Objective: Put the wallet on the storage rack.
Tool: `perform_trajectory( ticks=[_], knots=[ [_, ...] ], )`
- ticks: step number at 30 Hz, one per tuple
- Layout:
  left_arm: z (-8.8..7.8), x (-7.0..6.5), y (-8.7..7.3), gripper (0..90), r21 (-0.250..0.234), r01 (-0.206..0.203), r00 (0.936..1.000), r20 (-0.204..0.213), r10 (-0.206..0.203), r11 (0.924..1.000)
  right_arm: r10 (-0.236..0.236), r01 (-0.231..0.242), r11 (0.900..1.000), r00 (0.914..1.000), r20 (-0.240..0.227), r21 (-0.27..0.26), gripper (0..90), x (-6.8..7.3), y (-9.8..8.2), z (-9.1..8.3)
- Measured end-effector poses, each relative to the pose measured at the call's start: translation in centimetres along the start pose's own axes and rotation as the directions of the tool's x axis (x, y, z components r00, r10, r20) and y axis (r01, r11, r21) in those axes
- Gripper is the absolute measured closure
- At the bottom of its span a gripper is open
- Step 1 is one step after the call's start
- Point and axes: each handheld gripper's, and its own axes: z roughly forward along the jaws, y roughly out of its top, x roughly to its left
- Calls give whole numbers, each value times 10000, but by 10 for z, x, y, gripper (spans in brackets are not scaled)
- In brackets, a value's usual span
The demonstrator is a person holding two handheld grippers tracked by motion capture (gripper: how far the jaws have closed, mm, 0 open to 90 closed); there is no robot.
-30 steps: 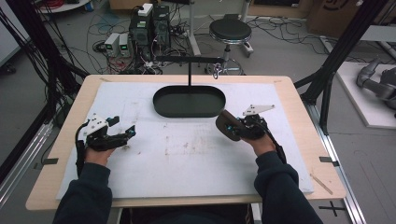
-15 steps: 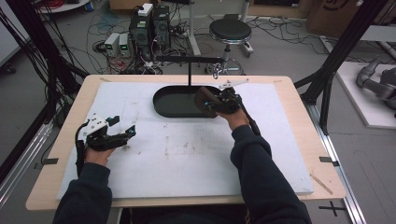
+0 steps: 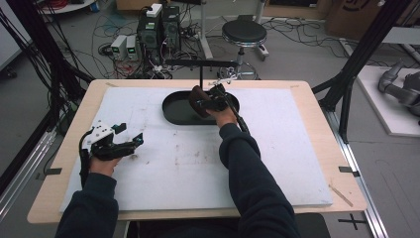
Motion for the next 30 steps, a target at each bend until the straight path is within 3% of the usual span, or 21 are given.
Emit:
perform_trajectory(
  ticks=[3,6,9,14,16,21,23,25,27,29,30],
  knots=[
    [0,0,0,215,13,-7,10000,9,7,10000,353,-348,9990,9992,-173,279,637,-4,-5,10],
    [0,0,0,215,29,-20,10000,9,20,10000,664,-662,9972,9978,-39,338,602,-9,-9,15],
    [0,1,0,215,2,20,10000,-27,-20,10000,630,-643,9977,9964,567,208,480,-12,-8,11],
    [0,1,0,215,52,50,10000,-48,-50,10000,713,-766,9965,9884,1342,348,343,-20,-9,-1],
    [-1,2,0,215,56,36,10000,-56,-35,10000,529,-594,9977,9831,1754,321,303,-22,-9,-10],
    [0,1,-1,215,96,84,9999,-87,-83,9999,777,-831,9961,9853,1522,298,248,-27,-13,-36],
    [0,1,-1,215,88,122,9999,-69,-122,9999,285,-287,9996,9886,1479,-8,264,-24,-20,-50],
    [0,2,-1,215,98,130,9999,-57,-130,9999,191,-226,9993,9932,1152,287,261,-24,-23,-66],
    [1,2,-1,215,69,251,9997,-37,-251,9997,-435,477,9985,9901,1337,-284,266,-20,-30,-85],
    [1,2,0,215,85,345,9994,-9,-345,9994,-920,938,9955,9885,1199,-94,255,-20,-35,-104],
    [1,2,0,215,22,417,9991,-8,-417,9991,-1074,1116,9933,9878,1129,-314,255,-20,-39,-114]
  ],
)
